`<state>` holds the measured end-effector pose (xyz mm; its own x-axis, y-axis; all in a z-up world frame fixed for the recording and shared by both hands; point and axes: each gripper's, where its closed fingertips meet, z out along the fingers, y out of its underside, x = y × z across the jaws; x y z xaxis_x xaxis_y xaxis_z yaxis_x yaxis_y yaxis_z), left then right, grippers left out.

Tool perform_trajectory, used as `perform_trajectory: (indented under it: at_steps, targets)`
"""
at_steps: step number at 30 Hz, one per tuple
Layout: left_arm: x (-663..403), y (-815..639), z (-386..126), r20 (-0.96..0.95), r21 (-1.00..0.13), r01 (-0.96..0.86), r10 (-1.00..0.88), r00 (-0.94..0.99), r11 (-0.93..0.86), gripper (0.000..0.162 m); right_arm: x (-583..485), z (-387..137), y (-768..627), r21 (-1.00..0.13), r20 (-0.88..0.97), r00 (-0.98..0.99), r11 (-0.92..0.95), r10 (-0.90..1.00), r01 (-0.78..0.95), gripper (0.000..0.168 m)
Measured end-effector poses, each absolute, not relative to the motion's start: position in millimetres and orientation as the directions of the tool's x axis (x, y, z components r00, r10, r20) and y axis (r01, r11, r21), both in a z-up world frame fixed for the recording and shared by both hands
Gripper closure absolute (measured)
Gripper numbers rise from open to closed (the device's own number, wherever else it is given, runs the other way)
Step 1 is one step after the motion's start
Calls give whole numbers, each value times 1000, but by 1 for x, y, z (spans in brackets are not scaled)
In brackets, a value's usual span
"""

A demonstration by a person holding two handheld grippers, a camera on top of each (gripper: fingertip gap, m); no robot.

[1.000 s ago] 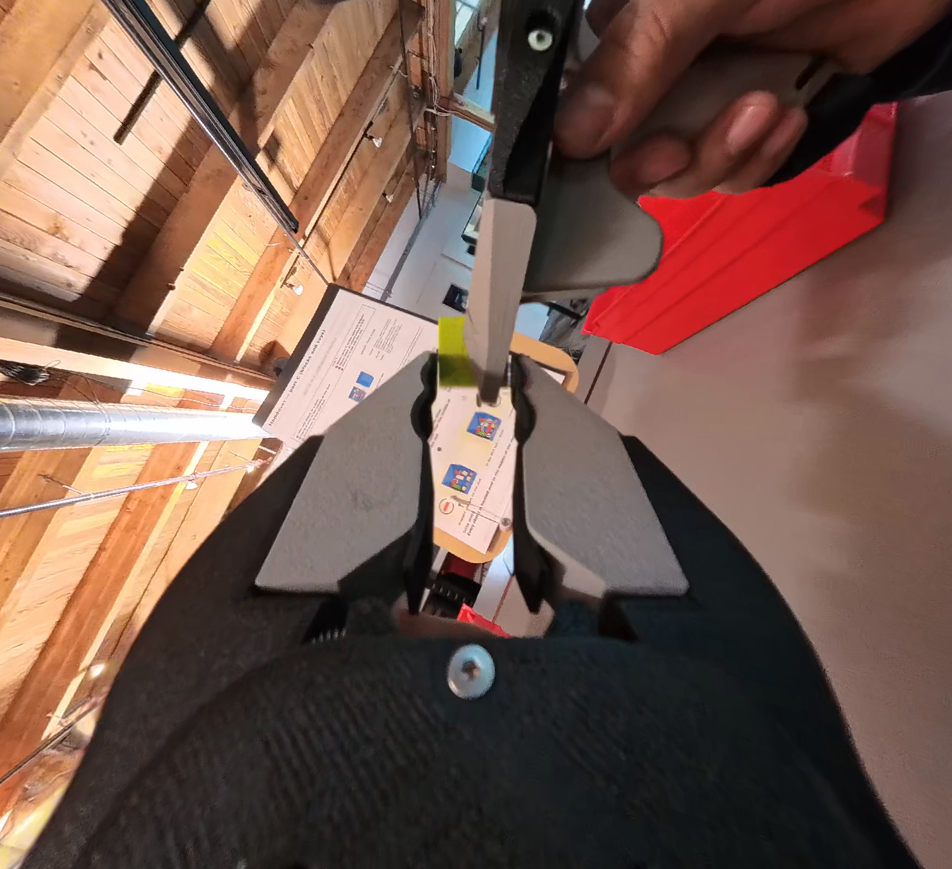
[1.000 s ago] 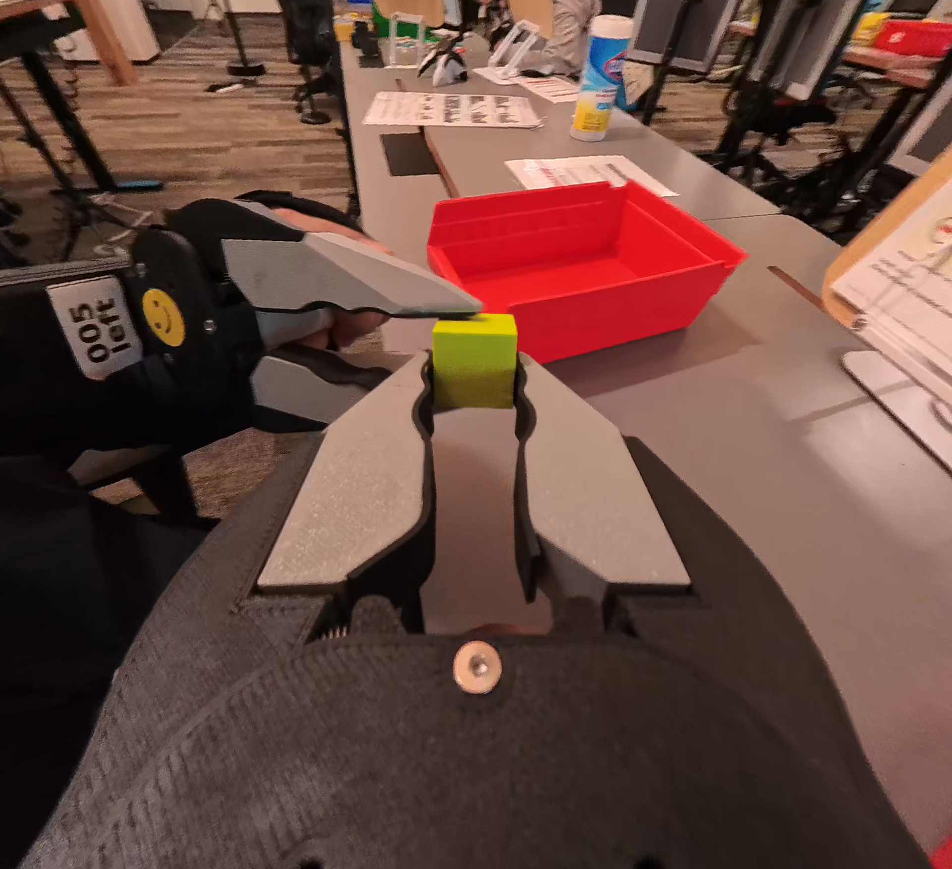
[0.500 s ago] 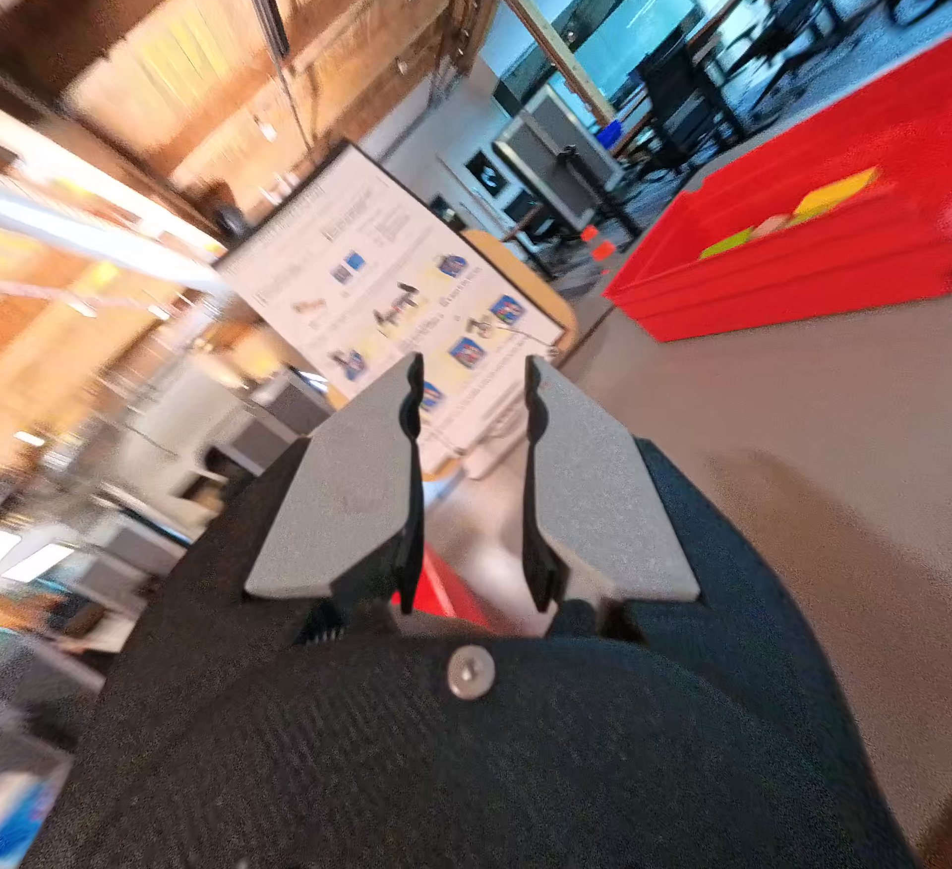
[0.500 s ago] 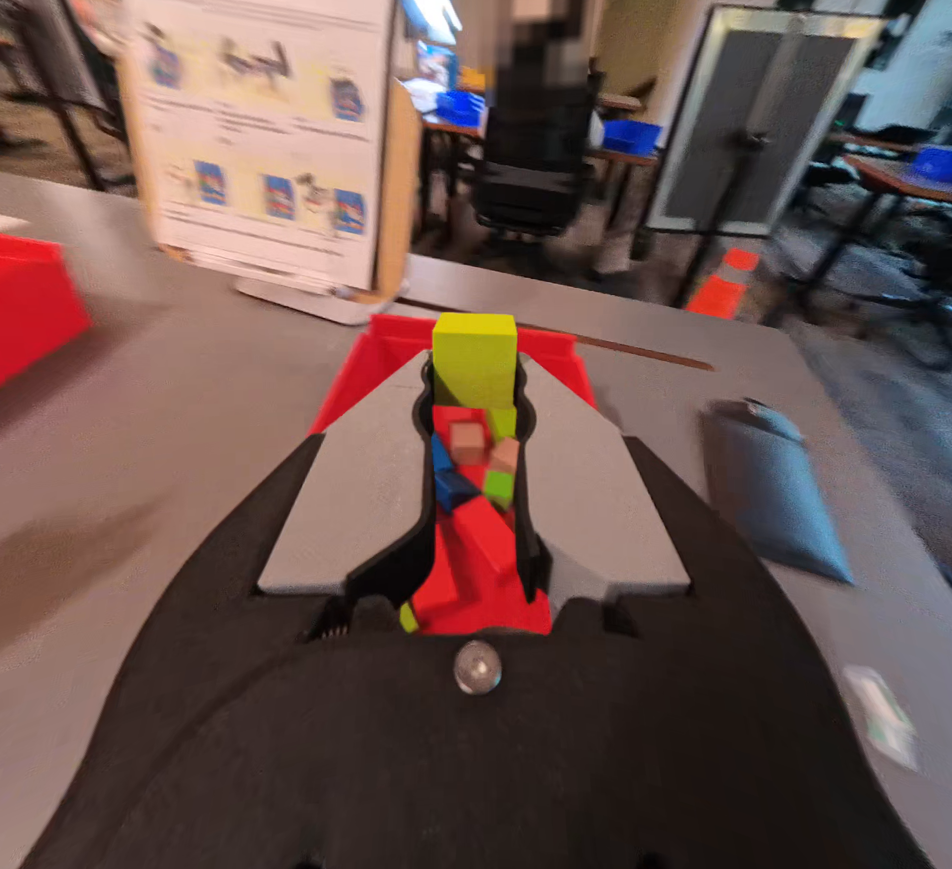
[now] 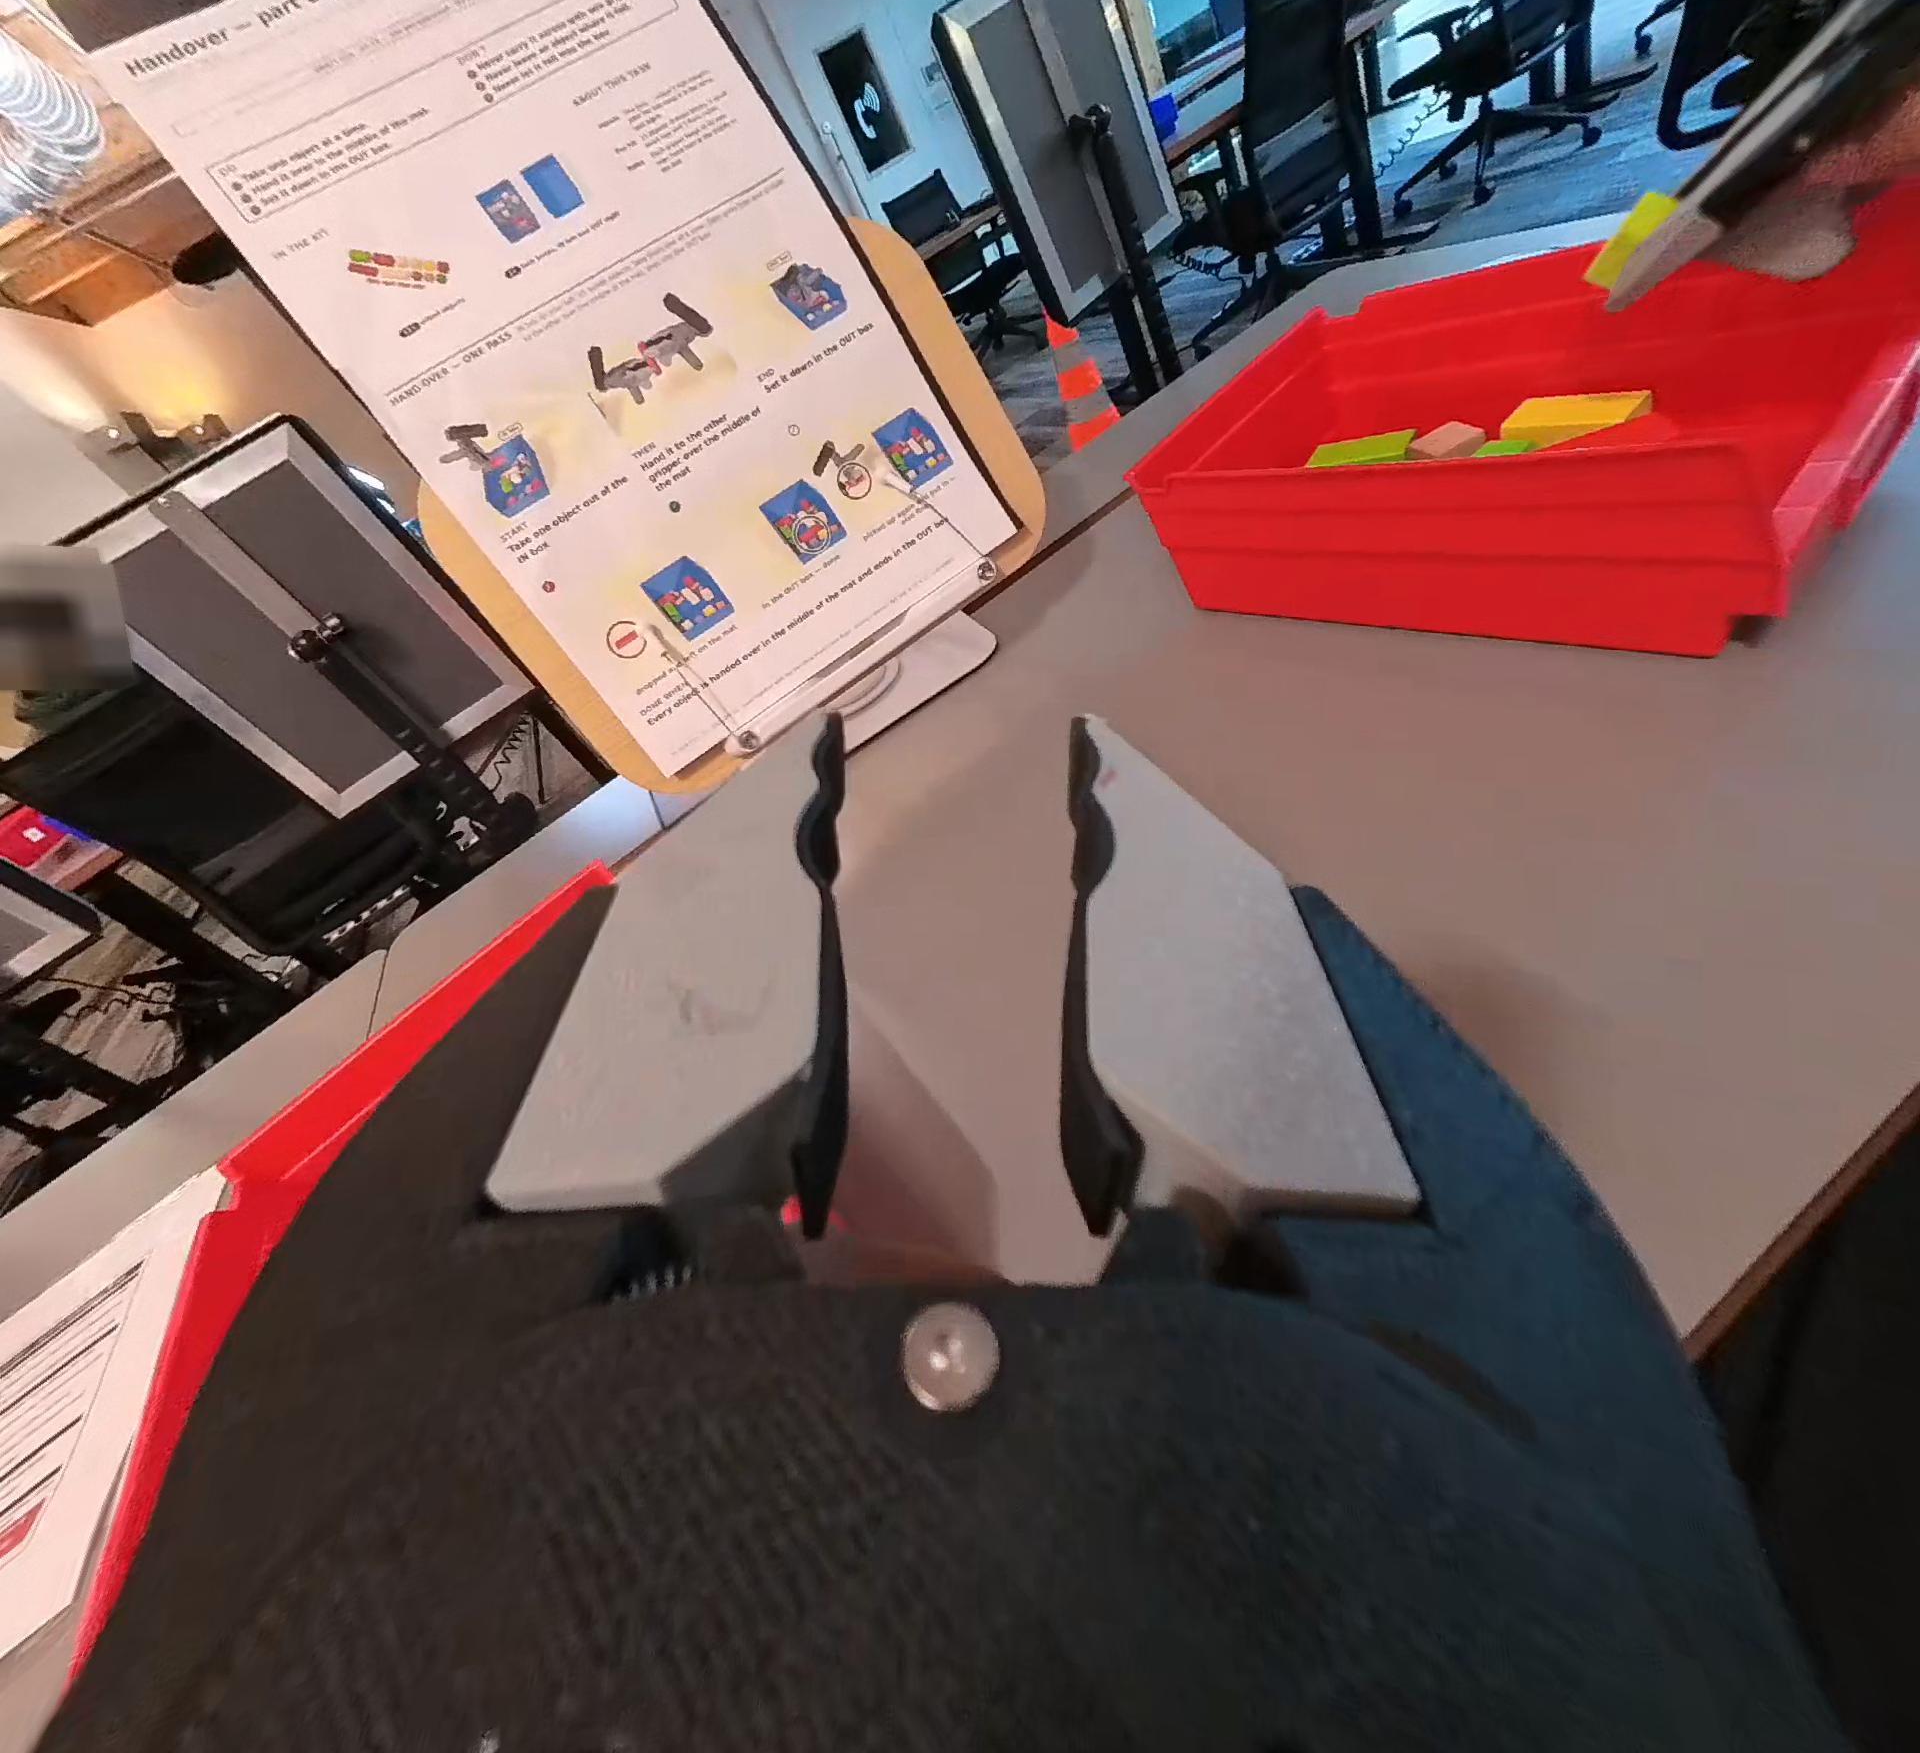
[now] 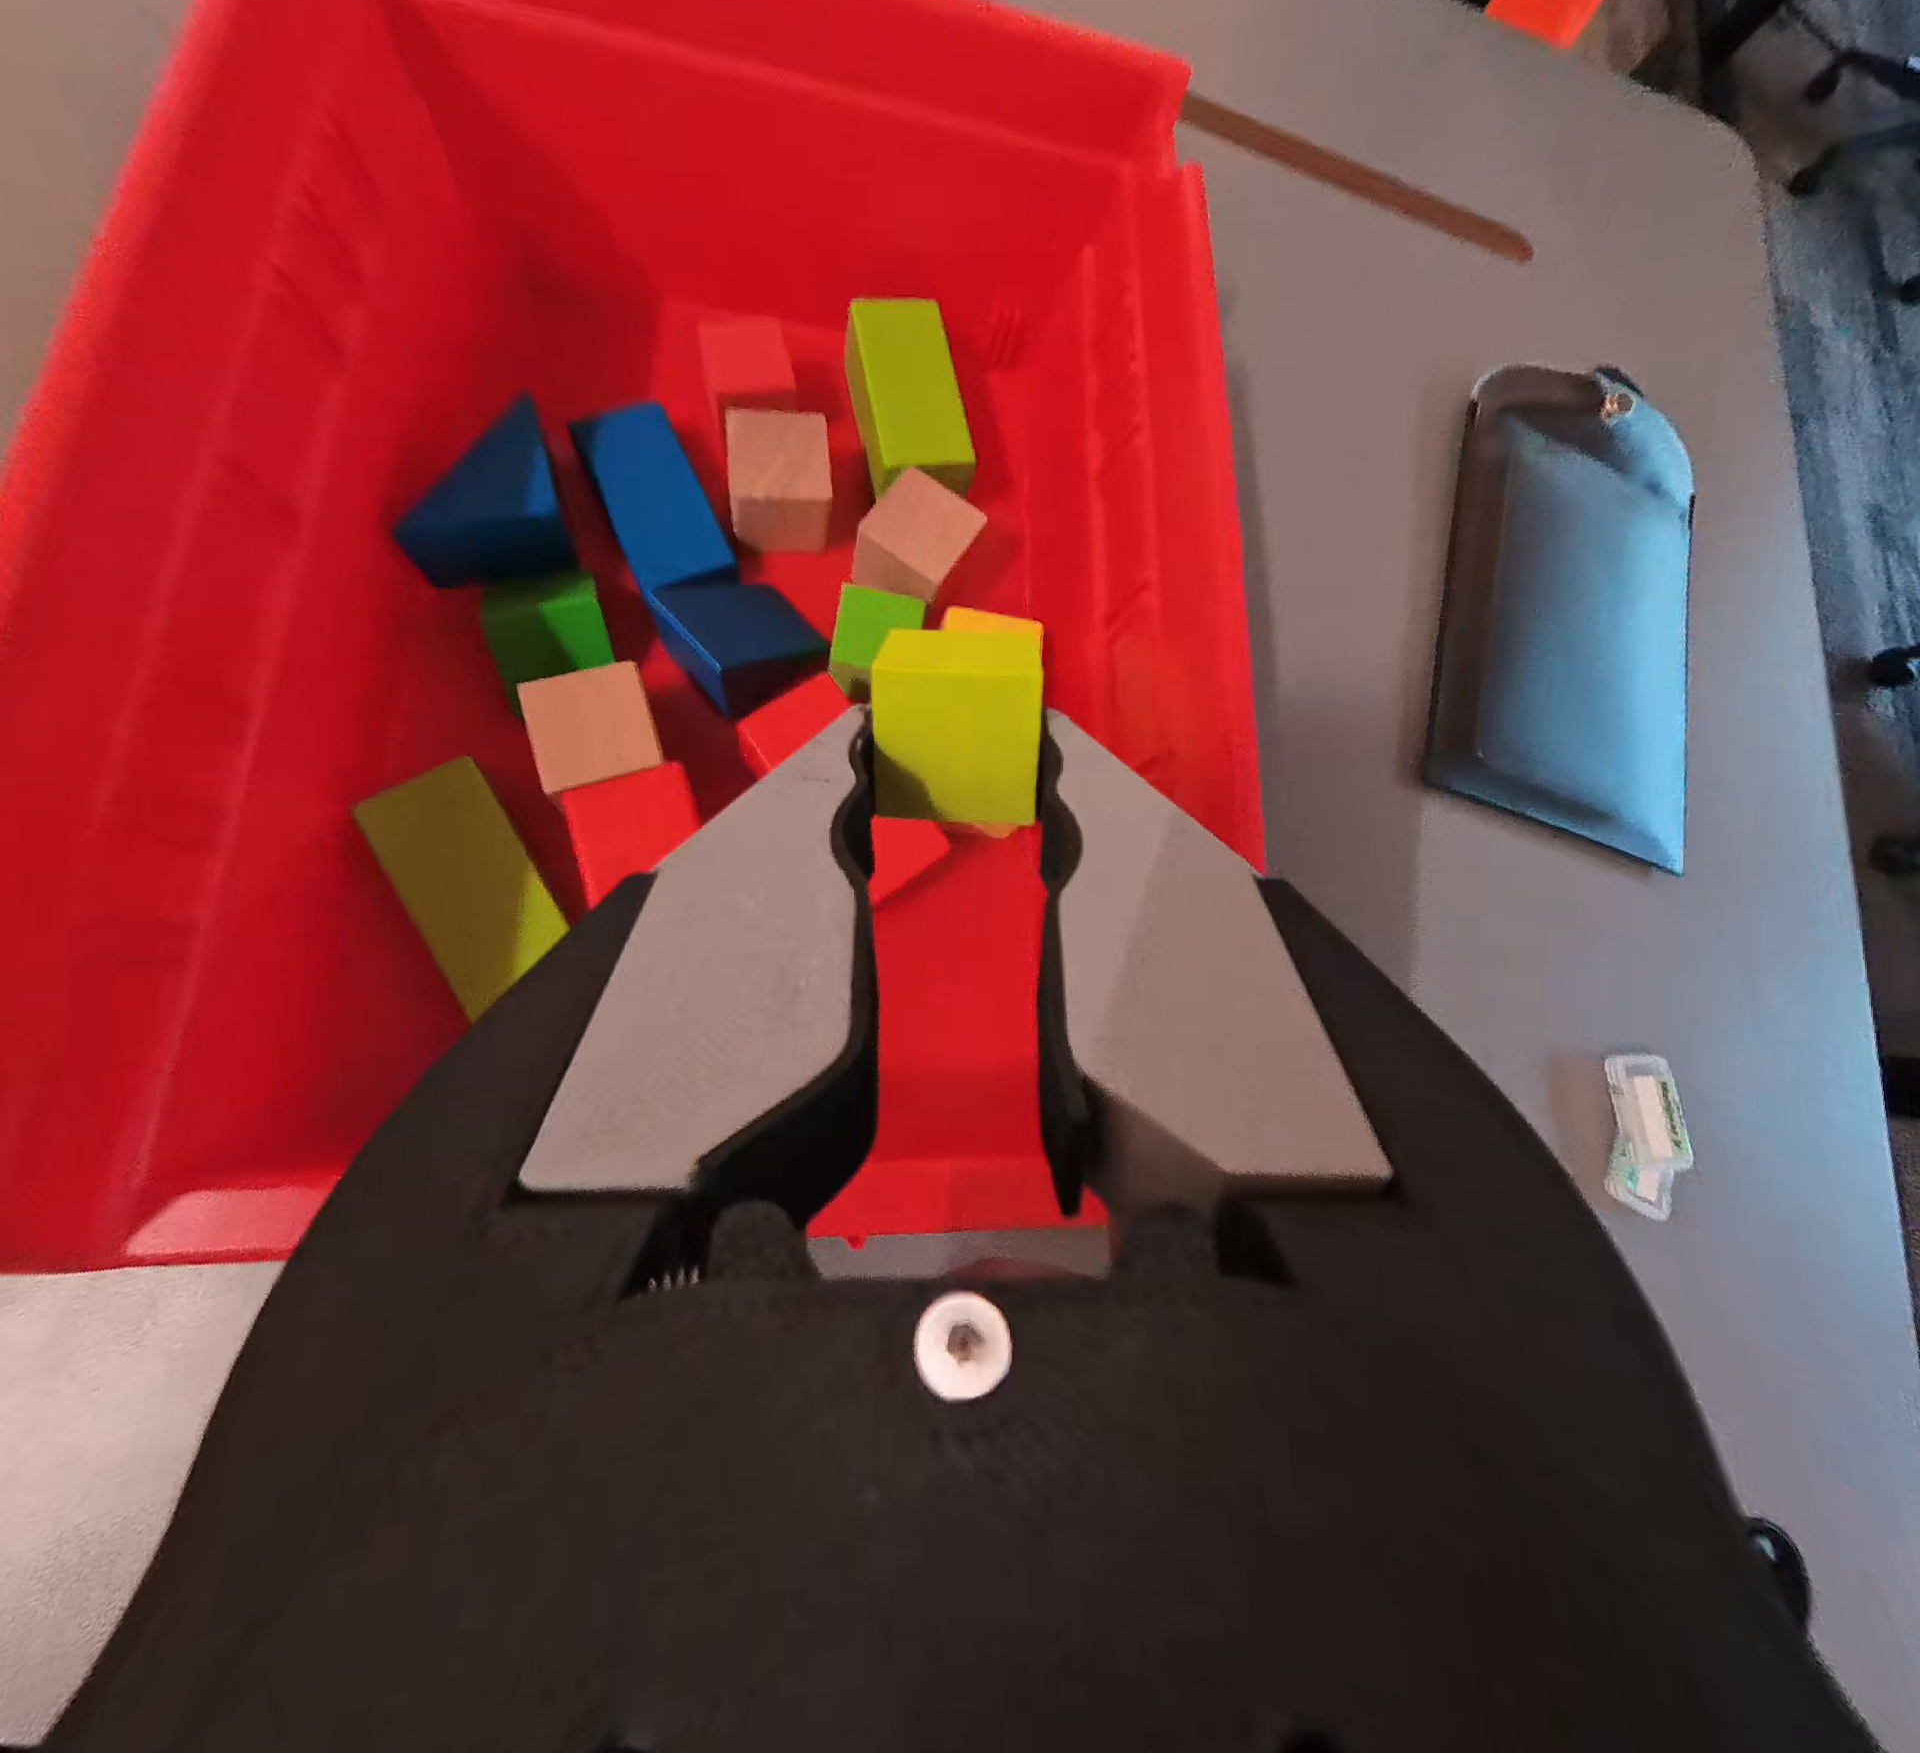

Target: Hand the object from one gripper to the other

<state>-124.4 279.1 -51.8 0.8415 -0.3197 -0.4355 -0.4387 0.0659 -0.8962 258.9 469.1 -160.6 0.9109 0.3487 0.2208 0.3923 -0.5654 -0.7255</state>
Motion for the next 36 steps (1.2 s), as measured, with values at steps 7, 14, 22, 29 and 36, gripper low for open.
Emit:
perform_trajectory:
  at_steps: [7, 14, 22, 29, 36]
  targets:
    - [-123, 282, -59, -468, -878, -476, -312, 827, 55, 121, 274, -169, 465, -707, 174, 925, -611, 337, 355, 142]
    - [-120, 281, -58, -480, -872, -486, -304, 823, 61, 121, 277, -193, 461, -640, 111, 926, -687, 361, 345, 141]
    - [-120, 285, -66, -481, -868, -494, -316, 818, 45, 122, 278, -222, 455, -544, 49, 921, -763, 386, 349, 141]
    - [-119, 285, -66, -480, -869, -492, -318, 818, 45, 122, 283, -234, 442, -465, 48, 913, -799, 406, 380, 141]
    - [-121, 285, -66, -486, -865, -499, -310, 817, 41, 122, 283, -231, 446, -473, 72, 915, -795, 396, 381, 136]
